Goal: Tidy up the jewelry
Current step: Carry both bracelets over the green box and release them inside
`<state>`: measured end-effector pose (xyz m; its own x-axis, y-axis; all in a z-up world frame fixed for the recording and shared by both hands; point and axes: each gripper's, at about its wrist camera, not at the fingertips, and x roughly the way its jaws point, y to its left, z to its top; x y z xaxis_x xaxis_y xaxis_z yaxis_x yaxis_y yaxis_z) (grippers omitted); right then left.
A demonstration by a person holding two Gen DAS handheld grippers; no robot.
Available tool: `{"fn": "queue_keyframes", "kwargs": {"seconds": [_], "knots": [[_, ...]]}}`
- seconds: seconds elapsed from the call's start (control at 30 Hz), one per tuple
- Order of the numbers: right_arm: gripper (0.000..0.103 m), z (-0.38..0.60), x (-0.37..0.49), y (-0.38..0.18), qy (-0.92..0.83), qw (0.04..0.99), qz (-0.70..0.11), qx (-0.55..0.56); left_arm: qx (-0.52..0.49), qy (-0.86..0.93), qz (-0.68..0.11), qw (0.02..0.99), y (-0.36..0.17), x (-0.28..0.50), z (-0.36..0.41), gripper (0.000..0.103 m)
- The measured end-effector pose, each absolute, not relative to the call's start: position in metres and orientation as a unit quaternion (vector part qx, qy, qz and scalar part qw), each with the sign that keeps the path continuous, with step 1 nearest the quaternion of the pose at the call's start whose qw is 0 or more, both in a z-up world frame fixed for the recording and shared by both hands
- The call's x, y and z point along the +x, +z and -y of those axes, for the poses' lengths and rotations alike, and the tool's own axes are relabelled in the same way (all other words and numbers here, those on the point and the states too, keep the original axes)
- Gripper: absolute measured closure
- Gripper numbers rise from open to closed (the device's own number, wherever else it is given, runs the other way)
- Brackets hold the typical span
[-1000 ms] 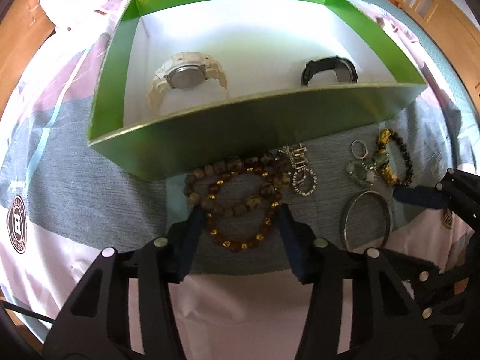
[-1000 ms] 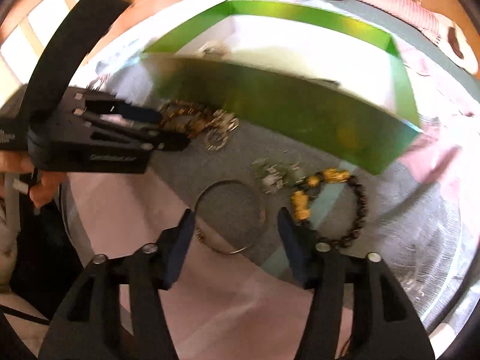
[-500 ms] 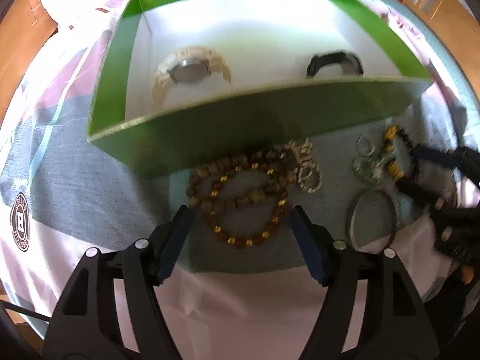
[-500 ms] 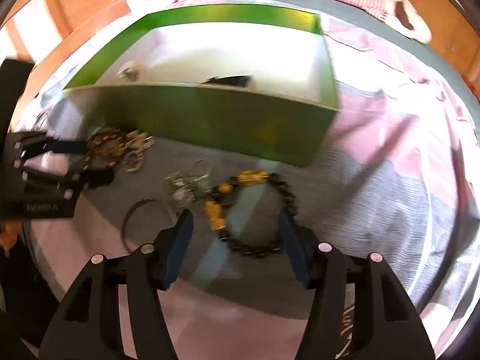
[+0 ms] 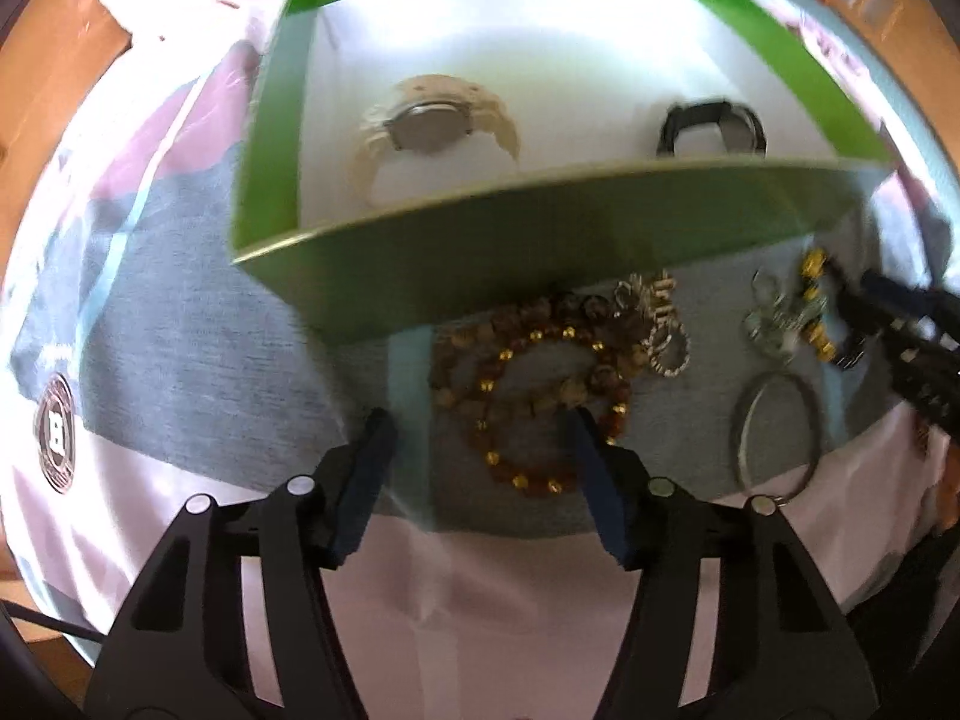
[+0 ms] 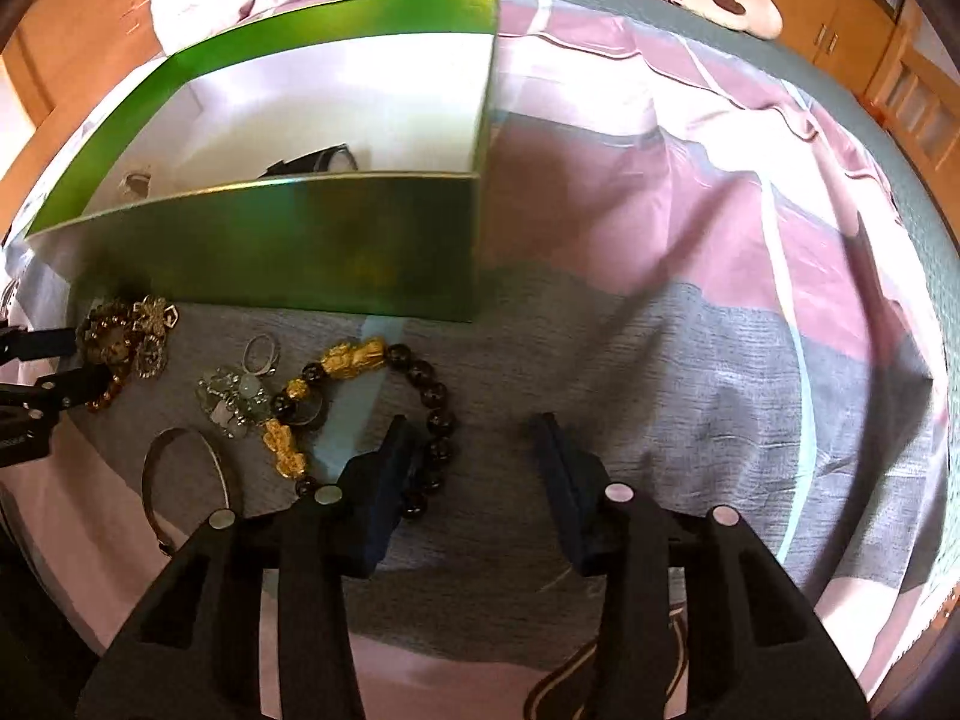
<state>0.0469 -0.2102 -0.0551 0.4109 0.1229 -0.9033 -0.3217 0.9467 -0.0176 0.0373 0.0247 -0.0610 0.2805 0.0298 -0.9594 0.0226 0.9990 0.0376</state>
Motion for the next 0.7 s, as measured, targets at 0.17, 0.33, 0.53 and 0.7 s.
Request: {"fn": "queue_keyframes", "kwargs": {"seconds": [0.17, 0.33, 0.53, 0.7], "knots": [[0.091, 0.185, 0.038, -0.055, 0.164, 0.831, -0.518, -0.115, 0.026, -0.006, -0.59, 0.807, -0.056, 0.039, -0.014, 0.078], [0.093, 0.184, 0.027, -0.046, 0.175, 0.837, -0.507, -0.108, 0.025, -0.02, -0.584, 0.811, -0.045, 0.031, -0.019, 0.095], [0.093, 0.19, 0.027, -0.007, 0.2, 0.858, -0.469, -0.072, -0.005, -0.067, -0.534, 0.843, 0.0, 0.02, -0.016, 0.095], [0.093, 0.192, 0.014, 0.03, 0.22, 0.873, -0.43, -0.065, -0.017, -0.089, -0.486, 0.869, 0.04, -0.005, -0.024, 0.095]]}}
